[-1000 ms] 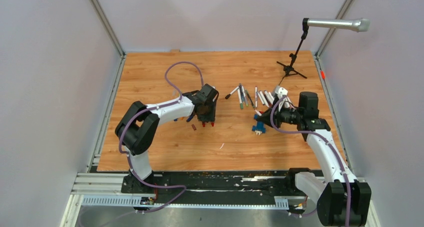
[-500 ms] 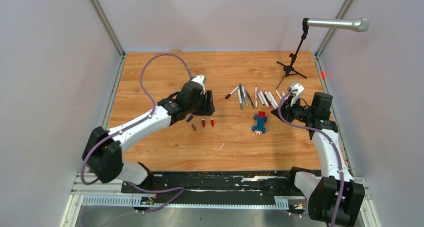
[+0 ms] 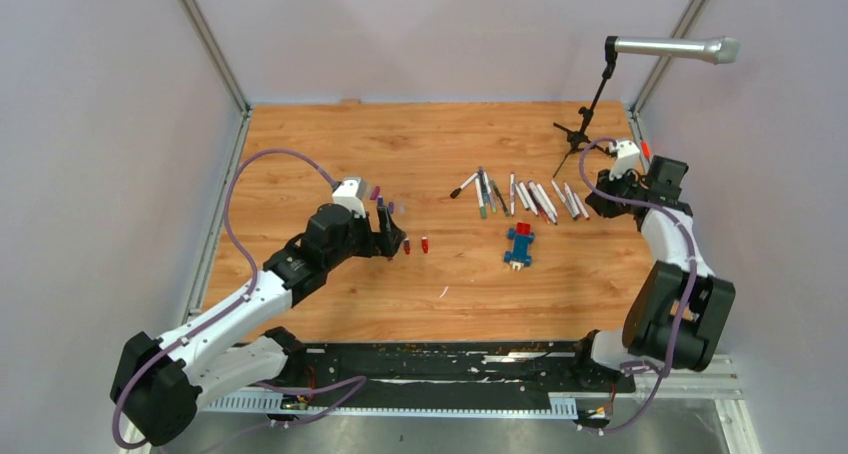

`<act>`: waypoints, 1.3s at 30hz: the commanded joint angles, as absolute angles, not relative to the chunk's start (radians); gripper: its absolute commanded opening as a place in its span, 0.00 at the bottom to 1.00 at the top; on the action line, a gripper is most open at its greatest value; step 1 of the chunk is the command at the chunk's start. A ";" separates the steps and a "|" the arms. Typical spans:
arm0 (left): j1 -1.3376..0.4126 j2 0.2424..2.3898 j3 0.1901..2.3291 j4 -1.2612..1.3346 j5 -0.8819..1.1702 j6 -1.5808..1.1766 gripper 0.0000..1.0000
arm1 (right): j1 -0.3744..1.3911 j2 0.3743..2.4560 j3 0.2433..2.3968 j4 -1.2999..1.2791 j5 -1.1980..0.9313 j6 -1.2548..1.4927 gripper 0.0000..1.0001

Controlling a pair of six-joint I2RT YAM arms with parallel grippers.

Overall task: Open the pen caps
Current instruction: Place the pen at the center of the board.

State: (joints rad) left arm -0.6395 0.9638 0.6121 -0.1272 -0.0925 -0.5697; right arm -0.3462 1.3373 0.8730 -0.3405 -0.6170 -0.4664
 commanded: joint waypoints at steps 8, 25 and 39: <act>-0.640 0.921 0.546 -0.036 0.014 -0.580 1.00 | -0.362 1.742 1.242 -0.512 -0.526 -0.553 0.11; -0.639 0.930 0.535 -0.012 0.033 -0.603 1.00 | -0.361 1.983 1.392 -0.585 -0.470 -0.532 0.25; -0.640 0.982 0.569 0.040 0.118 -0.579 1.00 | -0.362 1.914 1.358 -0.569 -0.496 -0.509 0.32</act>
State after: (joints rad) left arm -0.6399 0.9524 0.5354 -0.0227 0.0692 -0.5991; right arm -0.3588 1.9827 1.3552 -0.5869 -0.4728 -0.5293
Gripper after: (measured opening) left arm 1.000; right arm 0.315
